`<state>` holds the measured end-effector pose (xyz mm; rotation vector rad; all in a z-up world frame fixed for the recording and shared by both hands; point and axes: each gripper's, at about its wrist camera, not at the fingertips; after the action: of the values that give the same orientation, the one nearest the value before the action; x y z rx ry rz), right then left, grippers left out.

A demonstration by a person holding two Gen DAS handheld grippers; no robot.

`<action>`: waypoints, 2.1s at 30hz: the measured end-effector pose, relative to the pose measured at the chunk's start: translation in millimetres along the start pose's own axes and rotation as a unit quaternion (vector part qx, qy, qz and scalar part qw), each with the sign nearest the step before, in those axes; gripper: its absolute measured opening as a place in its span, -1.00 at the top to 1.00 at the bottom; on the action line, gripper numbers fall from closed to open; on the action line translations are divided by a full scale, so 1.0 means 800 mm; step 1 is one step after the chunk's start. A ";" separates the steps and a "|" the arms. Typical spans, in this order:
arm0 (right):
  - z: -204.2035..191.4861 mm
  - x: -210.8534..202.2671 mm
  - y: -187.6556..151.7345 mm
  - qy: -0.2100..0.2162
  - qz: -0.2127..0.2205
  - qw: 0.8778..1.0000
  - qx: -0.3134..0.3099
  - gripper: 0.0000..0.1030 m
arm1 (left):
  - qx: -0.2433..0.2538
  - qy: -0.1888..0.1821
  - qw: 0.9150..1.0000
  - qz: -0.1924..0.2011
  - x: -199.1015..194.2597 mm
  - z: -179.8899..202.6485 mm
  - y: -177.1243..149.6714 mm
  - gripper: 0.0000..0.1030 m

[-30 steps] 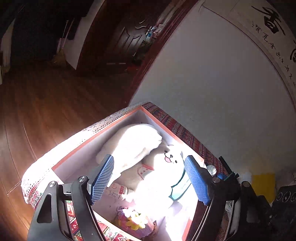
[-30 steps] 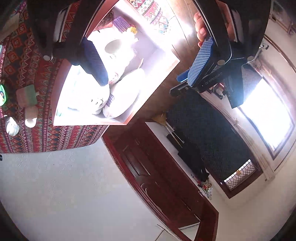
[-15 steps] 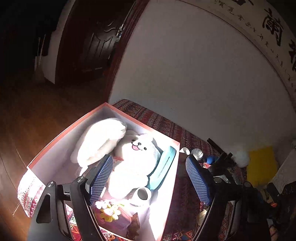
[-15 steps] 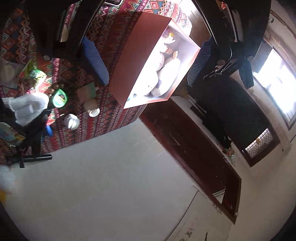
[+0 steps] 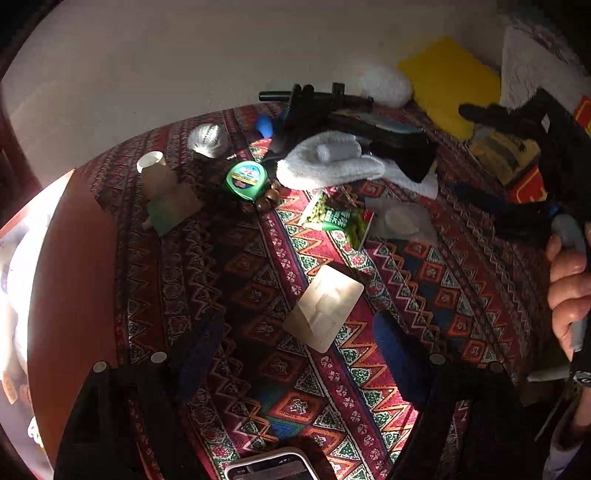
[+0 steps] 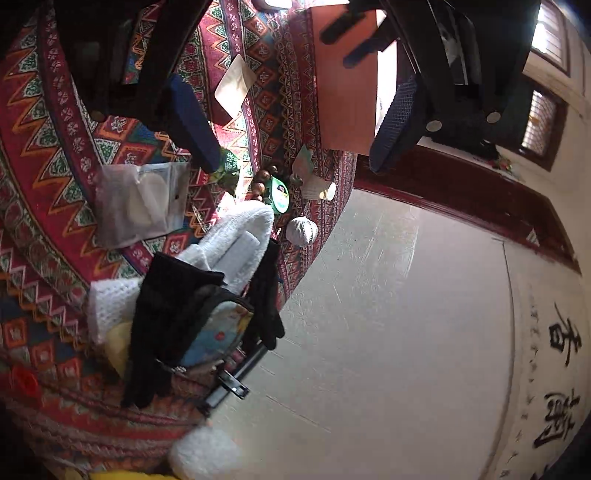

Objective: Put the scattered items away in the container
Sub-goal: 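Move both tools back over the bed toward the green snack bag, then grasp the green garlic-pea snack bag with the left gripper, then carry the snack bag into the pink box and open the left gripper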

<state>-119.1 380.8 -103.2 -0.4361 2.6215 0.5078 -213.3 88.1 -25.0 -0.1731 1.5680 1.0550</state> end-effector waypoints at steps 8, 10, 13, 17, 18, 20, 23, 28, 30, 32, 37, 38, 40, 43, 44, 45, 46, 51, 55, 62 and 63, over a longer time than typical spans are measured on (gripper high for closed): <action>0.014 0.025 0.010 -0.094 -0.009 0.994 -0.051 -0.59 | -0.142 -0.080 0.987 -0.011 0.045 -0.049 0.038 -0.61; 0.014 0.028 0.013 -0.169 0.005 0.981 -0.091 -0.59 | -0.193 -0.118 0.974 -0.015 0.059 -0.060 0.048 -0.61; 0.033 0.041 0.013 -0.262 0.015 0.956 -0.129 -0.59 | -0.231 -0.133 0.963 -0.047 0.096 -0.053 0.063 -0.61; 0.071 0.068 0.020 -0.250 -0.020 0.963 -0.100 -0.59 | -0.266 -0.160 0.947 -0.086 0.154 -0.031 0.085 -0.61; 0.079 0.074 0.021 -0.245 -0.028 0.965 -0.088 -0.60 | -0.272 -0.153 0.946 -0.086 0.163 -0.026 0.091 -0.68; 0.082 0.076 0.023 -0.238 -0.024 0.968 -0.076 -0.65 | -0.279 -0.131 0.948 -0.072 0.172 -0.018 0.104 -0.78; 0.082 0.078 0.023 -0.205 -0.028 0.976 -0.068 -0.66 | -0.280 -0.101 0.952 -0.065 0.179 -0.008 0.116 -0.62; 0.088 0.083 0.021 -0.177 -0.045 0.982 -0.058 -0.64 | -0.279 -0.087 0.955 -0.058 0.178 -0.008 0.109 0.59; 0.092 0.086 0.021 -0.155 -0.060 0.985 -0.052 -0.49 | -0.296 -0.095 0.949 -0.054 0.170 -0.017 0.100 0.62; 0.099 0.090 0.020 -0.151 -0.071 0.985 -0.048 -0.26 | -0.305 -0.107 0.946 -0.041 0.153 -0.028 0.090 0.63; 0.132 0.088 0.020 -0.064 -0.091 0.993 0.029 0.89 | -0.334 -0.128 0.934 0.021 0.062 -0.071 0.051 0.63; 0.133 0.084 0.020 -0.055 -0.089 0.994 0.033 0.89 | -0.340 -0.130 0.931 0.039 0.037 -0.083 0.040 0.63; 0.121 0.072 0.020 -0.037 -0.077 0.996 0.024 0.90 | -0.357 -0.138 0.920 0.081 -0.013 -0.109 0.021 0.63; 0.086 0.046 0.017 -0.004 -0.055 0.998 -0.007 0.90 | -0.386 -0.142 0.900 0.141 -0.088 -0.158 -0.012 0.63; 0.073 0.037 0.015 0.006 -0.052 0.998 -0.017 0.90 | -0.396 -0.148 0.892 0.161 -0.112 -0.173 -0.020 0.63; 0.059 0.032 0.013 0.018 -0.048 0.998 -0.027 0.90 | -0.399 -0.152 0.886 0.180 -0.132 -0.187 -0.026 0.63; 0.044 0.023 0.009 0.032 -0.044 0.998 -0.035 0.90 | -0.399 -0.145 0.884 0.196 -0.155 -0.199 -0.033 0.63; -0.063 0.004 -0.037 0.105 -0.041 0.988 -0.110 0.90 | -0.401 -0.078 0.875 0.258 -0.243 -0.259 -0.080 0.62; -0.176 0.041 -0.100 0.151 -0.073 0.969 -0.180 0.90 | -0.412 -0.031 0.871 0.268 -0.268 -0.299 -0.115 0.62; -0.297 0.114 -0.254 0.155 -0.164 0.924 -0.309 0.66 | -0.465 0.021 0.838 0.283 -0.296 -0.356 -0.156 -0.50; -0.302 0.121 -0.270 0.129 -0.158 0.921 -0.333 0.21 | -0.473 0.034 0.827 0.301 -0.305 -0.359 -0.164 -0.78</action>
<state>-205.2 68.7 -6.0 -1.1846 2.4711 1.3049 -261.0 -291.3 88.9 -0.4013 1.0246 2.3070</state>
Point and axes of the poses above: each gripper's, at about its wrist camera, not at the fingertips, and x roughly the way its jaws point, z to its right, y to its top, and after that the axes turned 5 degrees about -y, right-handed
